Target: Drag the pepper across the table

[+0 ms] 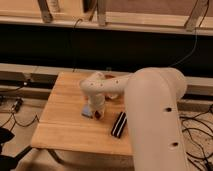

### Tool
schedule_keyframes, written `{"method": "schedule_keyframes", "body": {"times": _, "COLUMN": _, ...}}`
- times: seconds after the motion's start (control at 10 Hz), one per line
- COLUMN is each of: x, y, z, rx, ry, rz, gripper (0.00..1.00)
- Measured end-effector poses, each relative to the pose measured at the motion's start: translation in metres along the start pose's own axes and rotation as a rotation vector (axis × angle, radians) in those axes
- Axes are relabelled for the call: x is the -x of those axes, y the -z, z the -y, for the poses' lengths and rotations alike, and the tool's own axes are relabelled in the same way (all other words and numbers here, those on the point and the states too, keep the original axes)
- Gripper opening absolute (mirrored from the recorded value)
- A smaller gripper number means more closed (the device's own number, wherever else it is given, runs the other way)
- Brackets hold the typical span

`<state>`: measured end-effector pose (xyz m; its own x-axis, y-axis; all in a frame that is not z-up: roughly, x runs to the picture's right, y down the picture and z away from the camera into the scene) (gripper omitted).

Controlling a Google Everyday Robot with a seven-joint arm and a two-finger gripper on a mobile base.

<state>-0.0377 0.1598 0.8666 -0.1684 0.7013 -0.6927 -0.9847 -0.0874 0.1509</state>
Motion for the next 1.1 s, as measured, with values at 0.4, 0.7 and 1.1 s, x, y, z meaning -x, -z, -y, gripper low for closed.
{"method": "schedule_keyframes", "body": {"times": 0.4, "x": -0.001, "y": -0.001, "z": -0.005, "rx": 0.003, "ry": 0.005, "rz": -0.001, "gripper": 0.00}}
{"method": "schedule_keyframes", "body": {"times": 0.7, "x": 0.003, "y": -0.027, "z": -0.010, "rx": 0.006, "ry": -0.025, "rz": -0.050, "gripper": 0.00}}
{"method": "schedule_keyframes", "body": {"times": 1.1, "x": 0.021, "y": -0.033, "z": 0.010, "rx": -0.010, "ry": -0.099, "rz": -0.032, "gripper": 0.00}}
